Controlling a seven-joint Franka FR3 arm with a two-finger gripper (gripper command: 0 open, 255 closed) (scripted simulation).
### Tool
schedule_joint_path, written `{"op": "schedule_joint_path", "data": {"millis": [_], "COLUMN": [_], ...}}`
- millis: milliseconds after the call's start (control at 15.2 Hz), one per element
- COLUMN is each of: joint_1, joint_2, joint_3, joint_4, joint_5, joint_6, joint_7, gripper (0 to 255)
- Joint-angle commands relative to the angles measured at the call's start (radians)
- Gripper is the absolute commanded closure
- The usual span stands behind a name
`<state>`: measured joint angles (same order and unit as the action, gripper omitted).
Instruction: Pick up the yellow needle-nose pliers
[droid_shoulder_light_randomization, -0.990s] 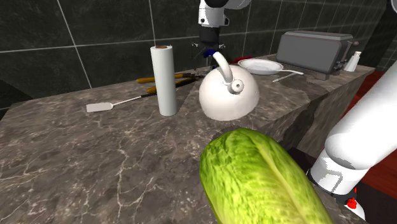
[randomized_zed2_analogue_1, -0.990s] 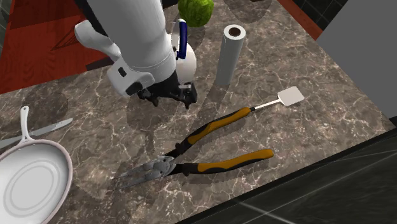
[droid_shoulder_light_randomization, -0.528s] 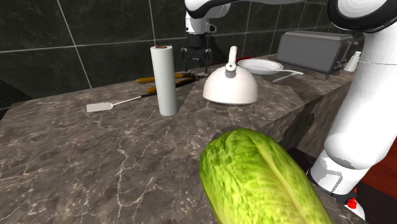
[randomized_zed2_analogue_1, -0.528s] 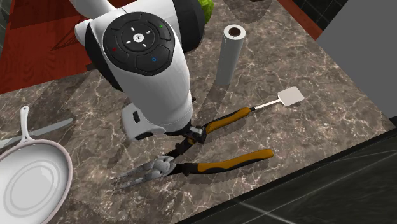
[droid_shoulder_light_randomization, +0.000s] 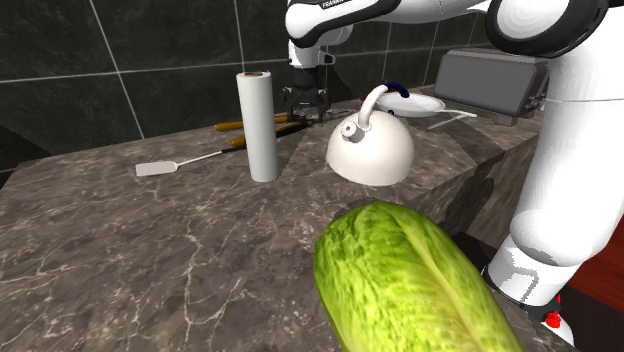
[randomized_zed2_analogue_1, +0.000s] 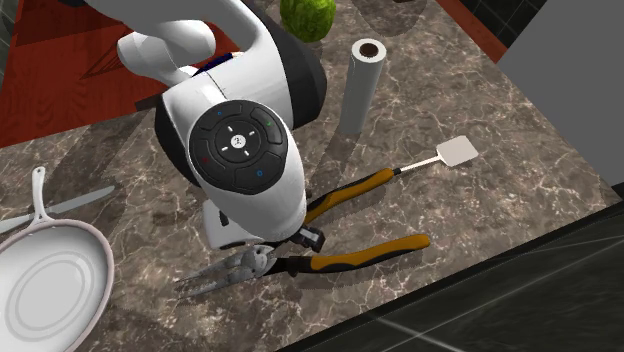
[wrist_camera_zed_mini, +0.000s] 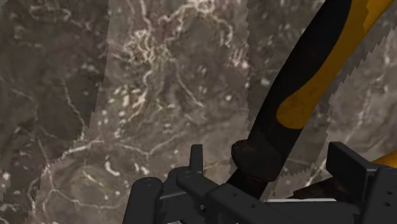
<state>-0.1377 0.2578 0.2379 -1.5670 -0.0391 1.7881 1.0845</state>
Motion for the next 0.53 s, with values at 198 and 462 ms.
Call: {"op": "schedule_joint_path", "data": {"millis": [198, 462], "joint_1": [-0.001, 0.0], "joint_2": [-0.001, -0.003], "joint_3": [-0.001, 0.0], "joint_4": [-0.036, -0.042], "joint_5": [0.0, 0.0], "joint_6": [0.036, 0.04], "joint_7": [0.0, 0.003], "gripper": [255, 255]}}
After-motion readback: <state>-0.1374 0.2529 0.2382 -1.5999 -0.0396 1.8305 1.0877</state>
